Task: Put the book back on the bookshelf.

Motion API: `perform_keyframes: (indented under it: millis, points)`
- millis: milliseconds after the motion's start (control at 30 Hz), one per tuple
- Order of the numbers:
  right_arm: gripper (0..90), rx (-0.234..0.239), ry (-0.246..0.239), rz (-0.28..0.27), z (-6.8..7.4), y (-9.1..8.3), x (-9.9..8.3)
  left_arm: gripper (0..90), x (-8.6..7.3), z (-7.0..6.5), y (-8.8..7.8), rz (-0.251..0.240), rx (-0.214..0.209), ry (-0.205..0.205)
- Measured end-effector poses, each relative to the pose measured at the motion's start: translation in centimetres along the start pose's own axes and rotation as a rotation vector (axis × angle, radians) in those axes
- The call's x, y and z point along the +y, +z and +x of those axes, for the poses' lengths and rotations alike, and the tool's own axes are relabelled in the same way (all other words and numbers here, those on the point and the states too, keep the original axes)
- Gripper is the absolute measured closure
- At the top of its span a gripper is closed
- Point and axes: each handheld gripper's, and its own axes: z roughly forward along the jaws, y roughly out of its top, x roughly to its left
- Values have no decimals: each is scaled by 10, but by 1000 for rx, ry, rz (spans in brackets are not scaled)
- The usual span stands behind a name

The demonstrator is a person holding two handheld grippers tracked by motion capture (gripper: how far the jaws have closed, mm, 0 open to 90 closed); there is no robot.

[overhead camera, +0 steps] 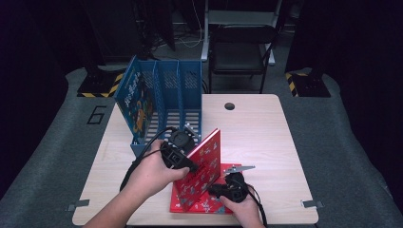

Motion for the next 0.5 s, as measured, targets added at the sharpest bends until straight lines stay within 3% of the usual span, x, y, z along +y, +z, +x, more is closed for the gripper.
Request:
perform_keyframes:
  millis: [167, 500]
  points:
    - [689, -4, 1, 3, 0, 0, 0, 760, -1, -7, 4, 18, 50, 18]
    - [690, -13, 0, 0, 1, 0, 0, 772, -3, -9, 7, 28, 56, 21]
